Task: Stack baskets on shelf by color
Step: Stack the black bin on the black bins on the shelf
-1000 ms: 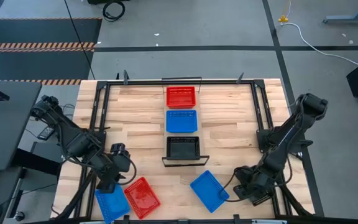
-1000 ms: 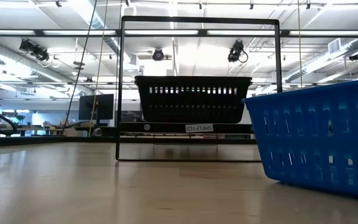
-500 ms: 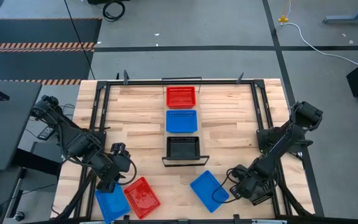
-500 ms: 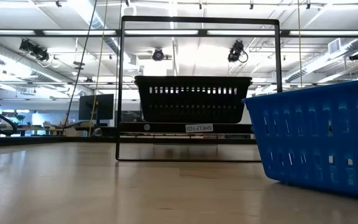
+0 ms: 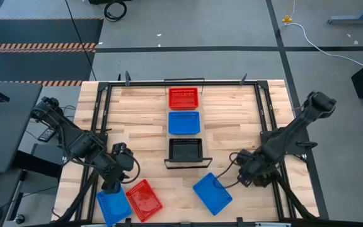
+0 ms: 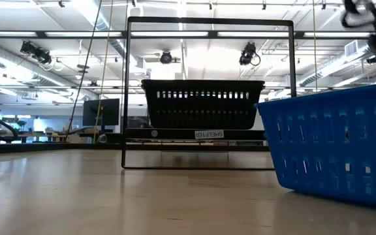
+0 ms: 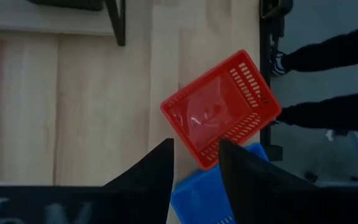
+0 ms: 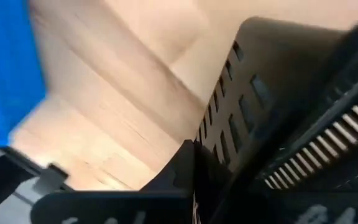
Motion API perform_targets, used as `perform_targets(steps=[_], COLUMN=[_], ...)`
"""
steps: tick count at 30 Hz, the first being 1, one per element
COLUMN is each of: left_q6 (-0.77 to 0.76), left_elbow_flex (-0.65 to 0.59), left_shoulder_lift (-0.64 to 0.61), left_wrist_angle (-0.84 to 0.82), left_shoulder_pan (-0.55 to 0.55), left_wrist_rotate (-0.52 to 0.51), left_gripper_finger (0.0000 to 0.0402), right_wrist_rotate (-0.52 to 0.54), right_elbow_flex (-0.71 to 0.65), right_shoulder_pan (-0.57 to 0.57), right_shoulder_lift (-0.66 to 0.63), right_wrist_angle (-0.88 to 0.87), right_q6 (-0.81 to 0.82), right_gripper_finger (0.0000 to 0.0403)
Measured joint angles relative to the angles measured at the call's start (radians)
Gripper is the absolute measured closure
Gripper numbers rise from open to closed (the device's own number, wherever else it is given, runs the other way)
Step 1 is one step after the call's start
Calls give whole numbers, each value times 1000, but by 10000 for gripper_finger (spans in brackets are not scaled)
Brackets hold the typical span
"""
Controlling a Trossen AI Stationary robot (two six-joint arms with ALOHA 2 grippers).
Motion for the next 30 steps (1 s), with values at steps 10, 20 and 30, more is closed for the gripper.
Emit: perform_targets(steps=[10,20,30], left_q6=[-7,4,-13], left_elbow_flex=[0,0,0], left_shoulder_lift=[0,0,0], left_wrist_angle=[1,11,7], left_shoulder_pan=[23,74,82], left_wrist_rotate=[-69,-72,-74], left_gripper_finger=[269,269,269], right_wrist_rotate=[143,115,-159], right_elbow_flex=[262,627,963], right_shoulder_pan=[-269,-578,-671], right_shoulder_lift=[-115,80,436], right_wrist_angle=[-216,-132,-278], right_q6=[-465,-1080,-1378], right_gripper_finger=[399,401,402])
